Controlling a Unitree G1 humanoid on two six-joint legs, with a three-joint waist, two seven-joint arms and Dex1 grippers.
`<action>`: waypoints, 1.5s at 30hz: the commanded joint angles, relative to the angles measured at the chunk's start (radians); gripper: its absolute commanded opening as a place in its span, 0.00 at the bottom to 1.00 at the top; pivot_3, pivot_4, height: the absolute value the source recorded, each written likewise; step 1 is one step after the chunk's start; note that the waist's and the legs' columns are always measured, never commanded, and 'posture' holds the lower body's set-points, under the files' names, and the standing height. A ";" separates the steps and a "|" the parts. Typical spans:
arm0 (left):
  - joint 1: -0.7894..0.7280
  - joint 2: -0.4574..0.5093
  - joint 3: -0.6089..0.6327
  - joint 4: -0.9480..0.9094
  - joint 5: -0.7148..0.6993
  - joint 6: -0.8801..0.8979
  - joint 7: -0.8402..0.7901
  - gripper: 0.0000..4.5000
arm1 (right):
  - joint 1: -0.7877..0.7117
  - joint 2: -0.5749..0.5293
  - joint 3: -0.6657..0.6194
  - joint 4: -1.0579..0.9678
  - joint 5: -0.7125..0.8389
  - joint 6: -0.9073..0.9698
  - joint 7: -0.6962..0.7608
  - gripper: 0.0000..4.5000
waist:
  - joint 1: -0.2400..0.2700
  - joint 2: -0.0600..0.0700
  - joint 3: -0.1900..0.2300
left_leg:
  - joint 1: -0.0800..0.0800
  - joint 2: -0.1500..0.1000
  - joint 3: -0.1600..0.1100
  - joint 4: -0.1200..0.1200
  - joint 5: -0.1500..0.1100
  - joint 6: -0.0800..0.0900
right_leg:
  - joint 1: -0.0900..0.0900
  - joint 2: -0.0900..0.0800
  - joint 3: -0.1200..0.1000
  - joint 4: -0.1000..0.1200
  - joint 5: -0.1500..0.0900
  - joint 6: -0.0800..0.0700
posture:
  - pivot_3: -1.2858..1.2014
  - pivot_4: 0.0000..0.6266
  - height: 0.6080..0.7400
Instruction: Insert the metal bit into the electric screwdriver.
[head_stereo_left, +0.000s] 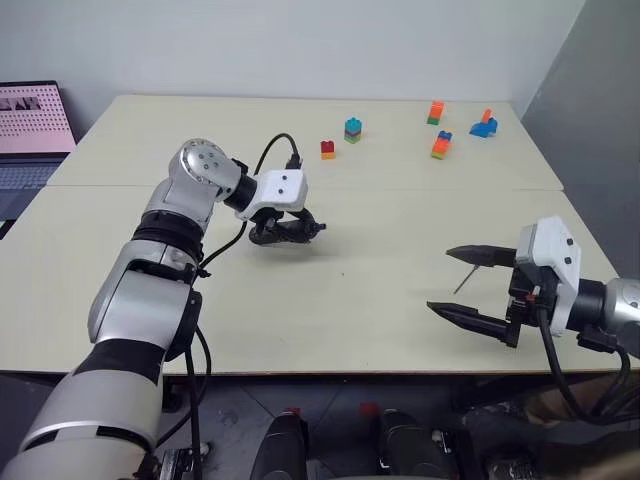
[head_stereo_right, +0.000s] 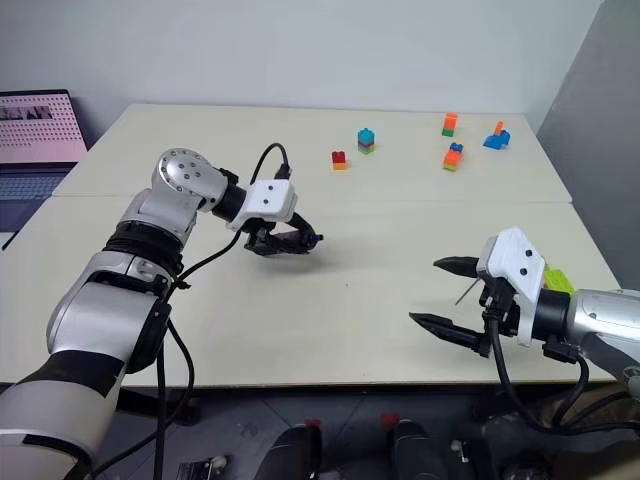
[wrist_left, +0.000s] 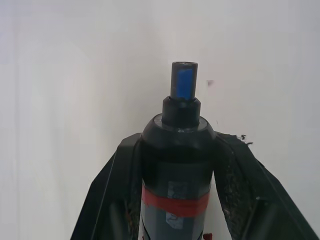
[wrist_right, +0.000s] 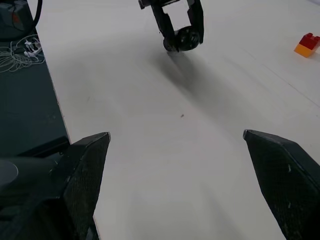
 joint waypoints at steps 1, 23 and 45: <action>0.083 0.002 0.112 -0.263 -0.140 0.235 0.066 0.37 | -0.043 -0.014 -0.005 0.010 0.010 -0.017 0.011 1.00 | 0.000 0.000 0.000 | 0.000 0.000 0.000 0.000 0.000 0.000 | 0.000 0.000 0.000 0.000 0.000 0.000 | 0.52 0.24 1.00; 0.639 -0.284 0.263 -1.055 -0.408 0.680 0.726 0.37 | -0.126 -0.034 0.052 0.076 -0.033 -0.034 0.071 1.00 | 0.002 0.000 0.000 | 0.006 0.000 0.000 0.003 0.000 0.000 | 0.004 0.000 0.001 0.002 0.001 0.000 | 0.52 0.24 1.00; 0.767 -0.257 0.220 -1.172 -0.438 0.668 0.848 0.37 | -0.830 0.013 0.827 1.394 -1.139 -1.348 0.627 1.00 | -0.017 0.001 -0.001 | 0.011 0.000 0.008 -0.001 0.000 0.000 | 0.005 0.000 0.006 0.000 0.001 0.000 | 0.52 0.24 1.00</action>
